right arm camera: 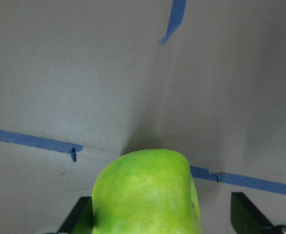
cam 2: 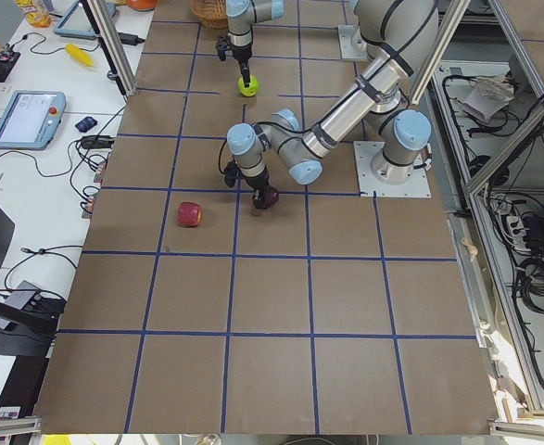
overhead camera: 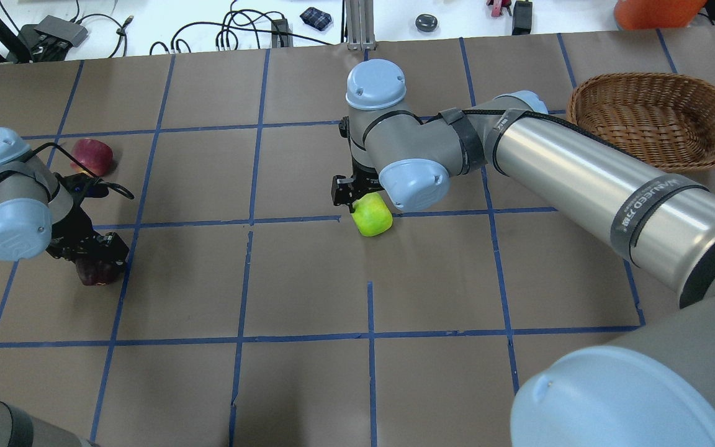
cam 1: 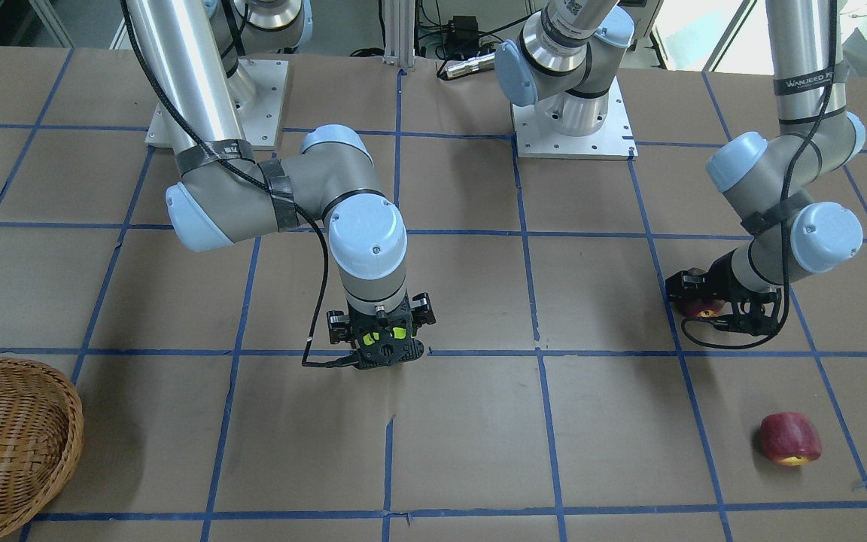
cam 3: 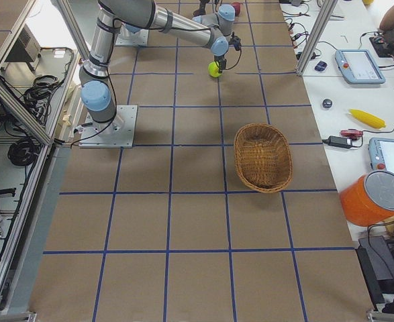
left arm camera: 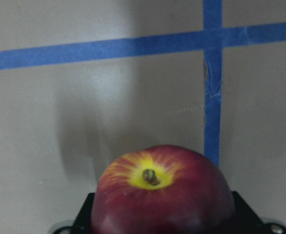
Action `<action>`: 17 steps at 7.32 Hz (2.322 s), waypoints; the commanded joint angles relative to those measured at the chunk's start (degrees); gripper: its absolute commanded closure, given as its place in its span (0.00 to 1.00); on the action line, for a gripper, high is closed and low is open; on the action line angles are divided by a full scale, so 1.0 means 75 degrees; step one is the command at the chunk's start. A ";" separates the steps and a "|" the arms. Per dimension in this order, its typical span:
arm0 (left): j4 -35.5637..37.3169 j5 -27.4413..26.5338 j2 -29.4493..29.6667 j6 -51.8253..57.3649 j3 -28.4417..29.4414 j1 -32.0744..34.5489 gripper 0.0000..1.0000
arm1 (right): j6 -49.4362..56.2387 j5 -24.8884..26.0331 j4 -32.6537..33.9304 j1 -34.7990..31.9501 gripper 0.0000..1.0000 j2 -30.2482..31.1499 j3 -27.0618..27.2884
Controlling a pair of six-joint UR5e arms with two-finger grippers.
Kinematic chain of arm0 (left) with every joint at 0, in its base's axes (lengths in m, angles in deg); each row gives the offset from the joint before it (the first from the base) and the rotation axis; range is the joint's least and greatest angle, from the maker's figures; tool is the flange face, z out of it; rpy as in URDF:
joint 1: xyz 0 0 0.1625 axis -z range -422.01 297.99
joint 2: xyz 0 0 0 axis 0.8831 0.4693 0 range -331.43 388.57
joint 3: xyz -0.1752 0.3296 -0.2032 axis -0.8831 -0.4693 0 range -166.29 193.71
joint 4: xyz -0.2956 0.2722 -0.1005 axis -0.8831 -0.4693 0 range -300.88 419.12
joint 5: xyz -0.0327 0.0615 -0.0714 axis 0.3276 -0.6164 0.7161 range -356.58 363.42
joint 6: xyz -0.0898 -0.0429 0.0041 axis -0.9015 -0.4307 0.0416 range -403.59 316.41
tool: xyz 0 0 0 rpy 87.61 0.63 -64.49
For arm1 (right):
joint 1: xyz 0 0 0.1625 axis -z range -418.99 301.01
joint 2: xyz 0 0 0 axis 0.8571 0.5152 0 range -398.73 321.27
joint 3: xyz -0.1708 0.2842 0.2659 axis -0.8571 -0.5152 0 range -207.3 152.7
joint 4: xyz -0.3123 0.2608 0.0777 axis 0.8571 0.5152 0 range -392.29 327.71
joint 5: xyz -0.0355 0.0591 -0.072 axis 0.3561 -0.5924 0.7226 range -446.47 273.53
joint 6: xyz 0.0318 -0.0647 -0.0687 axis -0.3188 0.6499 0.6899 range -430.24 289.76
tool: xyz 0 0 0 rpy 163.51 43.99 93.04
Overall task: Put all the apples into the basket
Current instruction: 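Lift green apple with right gripper while left carries dark red apple centerward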
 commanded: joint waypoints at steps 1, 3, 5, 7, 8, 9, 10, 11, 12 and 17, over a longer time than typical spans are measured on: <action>-0.0095 0.0020 -0.0237 -0.0094 0.0278 0.0187 0.69 | 0.0000 -0.0074 -0.0020 0.0000 0.00 -0.0080 -0.0028; -0.0654 0.0079 -0.0471 -0.1431 0.0876 0.1272 0.73 | 0.0000 -0.0086 -0.0043 0.0024 0.00 -0.0046 -0.0052; -0.0670 0.0661 -0.0717 -0.3519 0.0843 0.2445 0.73 | 0.0000 -0.0098 -0.0043 0.0012 0.00 -0.0046 -0.0041; -0.0554 0.0806 -0.0567 -0.5048 0.0866 0.3383 0.73 | -0.0128 -0.0262 -0.0323 0.0035 0.00 0.0107 -0.0170; -0.0495 0.0887 -0.0508 -0.5783 0.0890 0.3782 0.73 | -0.0199 -0.0204 -0.0348 0.0035 0.00 0.0049 -0.0135; -0.0227 0.0911 -0.0426 -0.6370 0.0878 0.4041 0.73 | -0.0200 -0.0099 -0.0371 0.0035 0.00 0.0060 -0.0088; -0.0143 0.0934 -0.0437 -0.6318 0.0867 0.4067 0.73 | -0.0200 -0.0109 -0.0372 0.0035 0.00 0.0037 -0.0064; -0.0142 0.0923 -0.0425 -0.6329 0.0843 0.4079 0.73 | -0.0153 -0.0098 -0.0360 0.0035 0.00 0.0025 0.0017; -0.0142 0.0935 -0.0425 -0.6422 0.0855 0.4079 0.73 | -0.0083 -0.0109 -0.0255 0.0035 0.16 0.0025 0.0204; -0.0131 0.1809 -0.0378 -0.7180 0.0878 0.4312 0.76 | -0.0013 0.0181 -0.1150 0.0990 1.00 0.1226 0.0030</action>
